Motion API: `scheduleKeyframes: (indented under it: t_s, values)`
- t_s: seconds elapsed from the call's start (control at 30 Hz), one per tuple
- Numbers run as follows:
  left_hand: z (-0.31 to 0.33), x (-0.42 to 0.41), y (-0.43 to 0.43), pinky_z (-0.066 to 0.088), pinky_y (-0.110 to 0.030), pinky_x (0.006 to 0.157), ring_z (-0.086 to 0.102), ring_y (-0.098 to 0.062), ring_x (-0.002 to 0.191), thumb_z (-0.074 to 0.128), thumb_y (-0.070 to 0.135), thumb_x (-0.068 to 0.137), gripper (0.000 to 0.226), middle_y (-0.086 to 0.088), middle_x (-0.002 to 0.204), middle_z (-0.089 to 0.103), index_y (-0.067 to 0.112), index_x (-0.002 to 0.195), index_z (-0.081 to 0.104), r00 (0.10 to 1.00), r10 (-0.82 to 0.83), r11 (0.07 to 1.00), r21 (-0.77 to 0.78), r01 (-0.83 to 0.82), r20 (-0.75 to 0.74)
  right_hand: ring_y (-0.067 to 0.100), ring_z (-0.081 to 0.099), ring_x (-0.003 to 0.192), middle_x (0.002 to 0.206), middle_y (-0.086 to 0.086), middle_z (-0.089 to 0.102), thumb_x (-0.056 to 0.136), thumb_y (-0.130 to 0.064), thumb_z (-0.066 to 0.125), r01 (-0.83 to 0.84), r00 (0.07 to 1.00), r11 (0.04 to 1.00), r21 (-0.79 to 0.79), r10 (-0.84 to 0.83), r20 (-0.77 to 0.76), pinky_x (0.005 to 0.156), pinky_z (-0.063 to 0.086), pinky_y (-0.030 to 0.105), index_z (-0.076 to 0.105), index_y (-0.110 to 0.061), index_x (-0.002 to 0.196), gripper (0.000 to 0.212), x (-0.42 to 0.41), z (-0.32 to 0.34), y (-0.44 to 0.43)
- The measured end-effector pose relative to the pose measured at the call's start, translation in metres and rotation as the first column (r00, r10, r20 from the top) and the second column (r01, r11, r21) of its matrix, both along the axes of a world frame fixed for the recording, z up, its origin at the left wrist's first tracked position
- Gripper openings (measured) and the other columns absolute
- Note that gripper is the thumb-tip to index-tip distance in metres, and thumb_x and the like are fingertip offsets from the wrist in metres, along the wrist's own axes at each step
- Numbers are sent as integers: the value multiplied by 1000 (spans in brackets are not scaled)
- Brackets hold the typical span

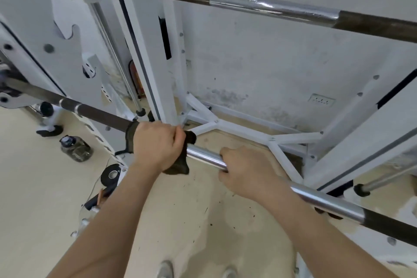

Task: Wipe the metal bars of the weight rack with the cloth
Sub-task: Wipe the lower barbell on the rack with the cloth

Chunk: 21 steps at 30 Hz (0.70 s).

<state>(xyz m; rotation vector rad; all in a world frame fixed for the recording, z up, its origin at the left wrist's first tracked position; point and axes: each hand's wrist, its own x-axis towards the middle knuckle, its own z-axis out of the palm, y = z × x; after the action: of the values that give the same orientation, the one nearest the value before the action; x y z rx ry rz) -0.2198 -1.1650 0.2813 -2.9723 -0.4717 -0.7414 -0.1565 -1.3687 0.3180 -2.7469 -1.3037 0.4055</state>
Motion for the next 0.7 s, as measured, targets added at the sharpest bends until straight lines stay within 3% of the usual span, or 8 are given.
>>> scheduleKeyframes:
  t_s: [0.1,0.27,0.4,0.5,0.6,0.7]
  values:
    - [-2,-1,10,37,-33,53,40,-24,41,31,33,94,51,1,42,42,17,45,36,995,-80,996,36,82,-68,21,44,69,79,-5,46,92,-25,48,-35,999,999,37,34,28,47,21,26,52,-17,107,18,-12,1,62]
    - [-1,-17,81,36,-36,56,43,-22,47,33,31,91,41,3,48,48,21,52,38,989,-140,990,4,141,-38,23,48,72,91,2,59,93,-28,49,-23,999,996,87,27,-40,59,33,30,49,-14,108,20,-27,1,147]
    - [-1,-32,148,37,-36,58,42,-21,49,34,30,90,39,4,51,49,20,54,43,992,-127,992,18,127,-12,23,48,74,82,-1,50,90,-29,51,-12,997,996,87,18,-69,61,36,30,41,-17,94,16,-33,1,200]
    - [5,-36,189,39,-35,56,37,-22,44,32,30,90,42,4,45,39,19,50,36,998,-59,998,-14,58,-23,21,57,68,73,-2,53,83,-28,55,46,986,999,24,-42,-161,56,41,29,52,-17,92,15,-28,-2,222]
    - [16,-30,199,37,-33,54,34,-19,41,28,35,93,50,2,44,37,14,48,36,973,13,1000,-11,-16,-230,15,60,50,64,0,59,79,-26,58,133,900,988,-84,-156,-406,56,46,26,58,-16,88,13,-18,3,230]
    - [28,-6,201,35,-31,58,47,-17,58,26,40,97,49,-2,64,51,16,59,46,841,-20,995,-89,-33,-541,14,51,40,56,2,54,78,-21,61,173,765,977,-125,-214,-608,50,42,23,58,-11,84,12,-11,9,234]
